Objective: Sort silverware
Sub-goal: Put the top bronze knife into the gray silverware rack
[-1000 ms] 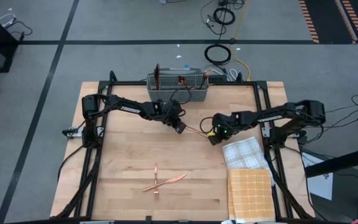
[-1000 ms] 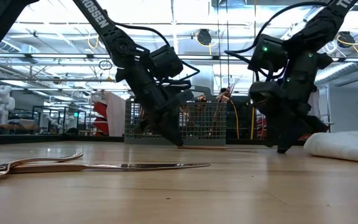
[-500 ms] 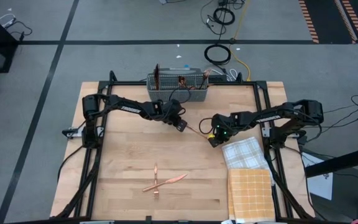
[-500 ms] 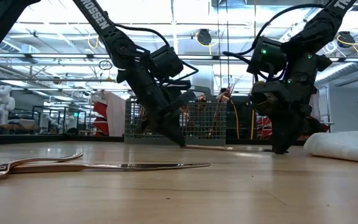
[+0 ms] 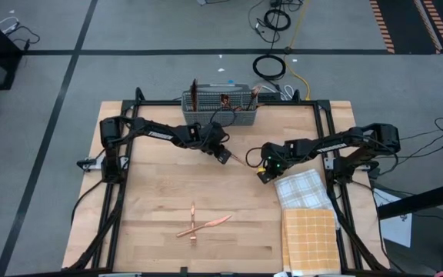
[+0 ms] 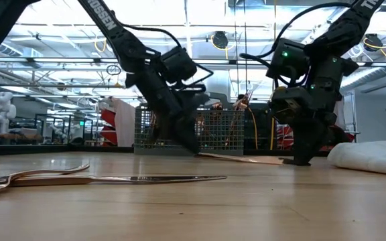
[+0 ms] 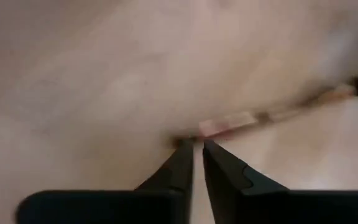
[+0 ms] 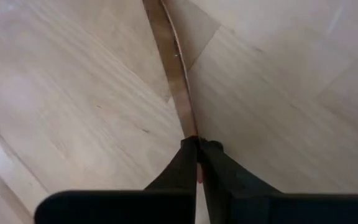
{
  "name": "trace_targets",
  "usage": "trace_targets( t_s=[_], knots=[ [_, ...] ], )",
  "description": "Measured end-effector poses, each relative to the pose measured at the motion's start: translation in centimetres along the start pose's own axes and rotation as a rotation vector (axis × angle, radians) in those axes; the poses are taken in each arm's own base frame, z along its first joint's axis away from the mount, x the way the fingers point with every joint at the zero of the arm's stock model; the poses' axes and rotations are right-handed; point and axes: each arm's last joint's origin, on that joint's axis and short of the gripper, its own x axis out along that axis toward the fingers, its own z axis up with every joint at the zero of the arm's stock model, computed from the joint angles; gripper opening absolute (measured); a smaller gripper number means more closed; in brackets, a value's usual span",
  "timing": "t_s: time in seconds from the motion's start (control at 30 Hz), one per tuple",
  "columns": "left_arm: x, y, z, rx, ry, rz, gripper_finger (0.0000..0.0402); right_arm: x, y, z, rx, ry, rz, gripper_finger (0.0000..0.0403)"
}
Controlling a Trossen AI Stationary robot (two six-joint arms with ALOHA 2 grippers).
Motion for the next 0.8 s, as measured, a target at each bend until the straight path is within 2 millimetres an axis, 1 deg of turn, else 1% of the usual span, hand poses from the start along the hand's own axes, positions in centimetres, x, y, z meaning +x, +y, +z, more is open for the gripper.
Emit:
trace_targets(
  t_s=[0.07,0.2,0.33,0.4,0.47,0.57,0.8],
  knots=[
    [-1.1,-0.6,0.3,0.033,-0.015,-0.034,0.0053,-0.1,0.1,0.1,-0.001,-0.016,-0.010,0.0000],
    [-4.0,-1.8,1.8,0.125,-0.107,-0.096,0.0074,-0.2,0.4,0.3,-0.008,-0.043,-0.023,0.0001],
    [-6.0,-2.5,2.3,0.212,-0.154,-0.117,0.0084,-0.4,0.9,0.3,-0.056,-0.072,-0.073,0.0001],
    [-7.0,-3.0,2.8,0.265,-0.204,-0.135,0.0085,-0.7,1.3,0.2,-0.087,-0.083,-0.103,0.0001],
    [-7.3,-3.0,3.0,0.305,-0.219,-0.135,0.0086,-0.9,1.8,0.1,-0.121,-0.089,-0.128,0.0001],
    [-7.2,-2.9,2.8,0.354,-0.203,-0.122,0.0086,-1.4,2.5,0.1,-0.167,-0.100,-0.181,0.0001],
    [-7.2,-2.7,2.5,0.348,-0.165,-0.105,0.0086,-2.9,4.5,0.6,-0.246,-0.127,-0.210,0.0001]
  ],
)
